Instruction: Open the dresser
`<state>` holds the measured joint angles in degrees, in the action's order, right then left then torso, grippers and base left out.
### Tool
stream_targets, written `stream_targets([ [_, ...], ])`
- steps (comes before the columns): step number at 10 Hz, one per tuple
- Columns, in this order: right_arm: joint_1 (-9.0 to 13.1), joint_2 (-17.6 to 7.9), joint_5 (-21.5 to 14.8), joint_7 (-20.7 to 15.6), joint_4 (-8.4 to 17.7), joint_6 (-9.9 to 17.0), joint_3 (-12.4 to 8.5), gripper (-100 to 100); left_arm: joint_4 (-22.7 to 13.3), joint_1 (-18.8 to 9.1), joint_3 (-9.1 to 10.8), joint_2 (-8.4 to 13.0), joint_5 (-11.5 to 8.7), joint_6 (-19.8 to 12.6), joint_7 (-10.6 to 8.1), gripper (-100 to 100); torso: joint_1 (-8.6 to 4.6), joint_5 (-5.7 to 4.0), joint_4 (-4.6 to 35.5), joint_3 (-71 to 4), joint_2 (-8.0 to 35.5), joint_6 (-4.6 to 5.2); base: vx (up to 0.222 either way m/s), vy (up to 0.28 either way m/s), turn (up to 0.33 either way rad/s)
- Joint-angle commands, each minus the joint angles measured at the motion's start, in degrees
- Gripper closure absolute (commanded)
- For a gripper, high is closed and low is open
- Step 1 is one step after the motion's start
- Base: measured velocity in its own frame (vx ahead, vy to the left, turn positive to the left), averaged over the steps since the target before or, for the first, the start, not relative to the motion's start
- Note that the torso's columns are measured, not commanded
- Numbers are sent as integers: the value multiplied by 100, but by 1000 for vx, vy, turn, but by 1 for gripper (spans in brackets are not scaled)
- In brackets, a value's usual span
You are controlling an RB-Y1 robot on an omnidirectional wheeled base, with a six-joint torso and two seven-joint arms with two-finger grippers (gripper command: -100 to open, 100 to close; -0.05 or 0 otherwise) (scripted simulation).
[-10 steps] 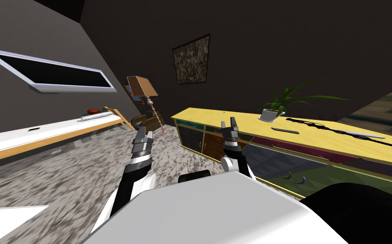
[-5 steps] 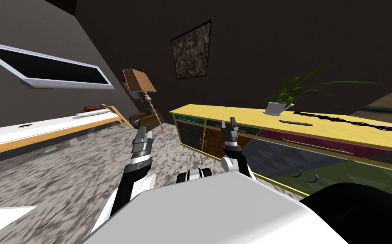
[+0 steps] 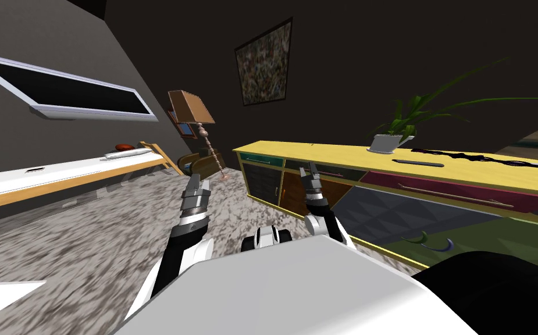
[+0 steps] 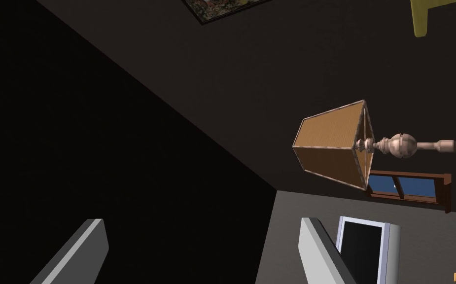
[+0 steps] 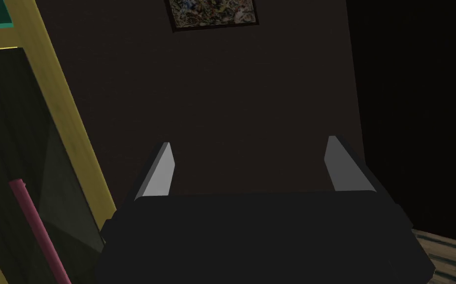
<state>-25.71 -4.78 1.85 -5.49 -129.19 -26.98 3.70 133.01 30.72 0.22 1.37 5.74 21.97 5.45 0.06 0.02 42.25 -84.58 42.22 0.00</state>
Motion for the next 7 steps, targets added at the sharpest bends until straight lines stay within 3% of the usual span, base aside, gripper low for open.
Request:
stream_targets([
  [1, 159, -323, -311, -147, 230, 249, -2, -100, 0, 0, 0, 0, 0, 0, 0, 0, 3, 1, 2, 0, 3, 0, 14, 89, 27],
  [7, 797, -811, -1345, -656, 1007, 1109, -22, -100, 0, 0, -1, -1, 0, 0, 0, 0, -2, 0, 2, 0, 4, 1, 17, 112, 36],
])
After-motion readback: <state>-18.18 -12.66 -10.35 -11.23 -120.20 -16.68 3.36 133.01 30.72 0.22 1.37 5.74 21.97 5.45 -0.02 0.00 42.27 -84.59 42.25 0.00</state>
